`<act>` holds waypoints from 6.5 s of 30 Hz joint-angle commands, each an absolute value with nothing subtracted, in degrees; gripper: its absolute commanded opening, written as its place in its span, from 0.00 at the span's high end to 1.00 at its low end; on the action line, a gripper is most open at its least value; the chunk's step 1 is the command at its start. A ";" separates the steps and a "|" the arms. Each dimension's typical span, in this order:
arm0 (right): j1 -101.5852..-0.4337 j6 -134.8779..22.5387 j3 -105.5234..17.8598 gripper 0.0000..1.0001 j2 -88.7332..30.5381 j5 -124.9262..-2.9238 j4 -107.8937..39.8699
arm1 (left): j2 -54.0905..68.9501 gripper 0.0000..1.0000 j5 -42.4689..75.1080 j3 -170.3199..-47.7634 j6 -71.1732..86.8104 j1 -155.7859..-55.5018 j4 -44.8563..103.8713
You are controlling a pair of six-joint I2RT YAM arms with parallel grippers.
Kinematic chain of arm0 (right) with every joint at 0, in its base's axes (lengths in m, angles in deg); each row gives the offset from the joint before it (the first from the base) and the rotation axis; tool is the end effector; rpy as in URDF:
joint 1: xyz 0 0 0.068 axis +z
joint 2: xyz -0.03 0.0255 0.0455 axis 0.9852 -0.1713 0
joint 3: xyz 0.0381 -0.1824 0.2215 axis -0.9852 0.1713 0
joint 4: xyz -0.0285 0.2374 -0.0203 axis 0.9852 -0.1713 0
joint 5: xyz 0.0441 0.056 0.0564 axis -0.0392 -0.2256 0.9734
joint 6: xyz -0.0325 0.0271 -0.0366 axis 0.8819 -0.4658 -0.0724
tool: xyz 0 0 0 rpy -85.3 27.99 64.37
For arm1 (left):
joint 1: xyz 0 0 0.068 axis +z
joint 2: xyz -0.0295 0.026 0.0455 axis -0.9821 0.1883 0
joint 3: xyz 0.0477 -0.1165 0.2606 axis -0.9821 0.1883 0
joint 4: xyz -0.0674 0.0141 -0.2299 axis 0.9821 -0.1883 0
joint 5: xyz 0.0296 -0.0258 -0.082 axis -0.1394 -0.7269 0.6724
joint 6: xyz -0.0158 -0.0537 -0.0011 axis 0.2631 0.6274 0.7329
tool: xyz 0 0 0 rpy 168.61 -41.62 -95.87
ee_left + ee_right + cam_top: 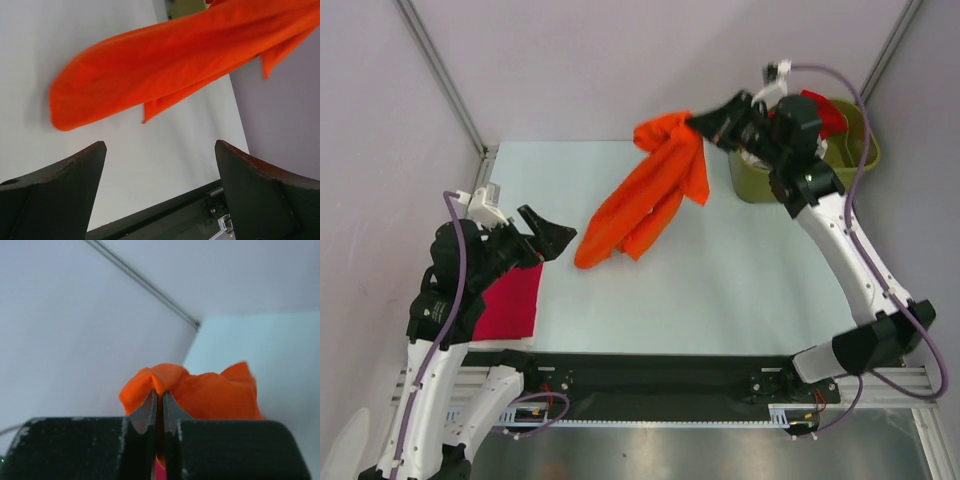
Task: Fold and stack the t-shirts
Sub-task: Move the tshirt to the center of the board, then flatten the tshirt out
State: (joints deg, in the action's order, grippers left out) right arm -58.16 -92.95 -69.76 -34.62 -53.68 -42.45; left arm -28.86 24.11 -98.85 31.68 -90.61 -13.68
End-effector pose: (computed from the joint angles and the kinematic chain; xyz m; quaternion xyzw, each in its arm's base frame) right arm 0.2852 0.1280 0.5209 0.0107 0.6714 0.4848 0.5604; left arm 0.0847 -0.0281 0.3976 -0.0866 0.8017 -0.3348 0.4875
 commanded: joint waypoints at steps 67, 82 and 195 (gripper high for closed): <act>-73.72 -69.57 -71.89 1.00 -48.05 -60.84 -86.22 | 22.48 1.00 10.27 -131.27 26.81 -91.89 -10.65; -79.16 -72.21 -42.20 1.00 -16.75 -65.68 -86.15 | -17.17 1.00 10.95 -83.90 37.99 -87.32 -10.92; -76.62 -77.38 -18.92 0.34 -5.49 -60.76 -100.12 | 8.49 0.88 0.32 -71.06 49.42 -86.53 -0.20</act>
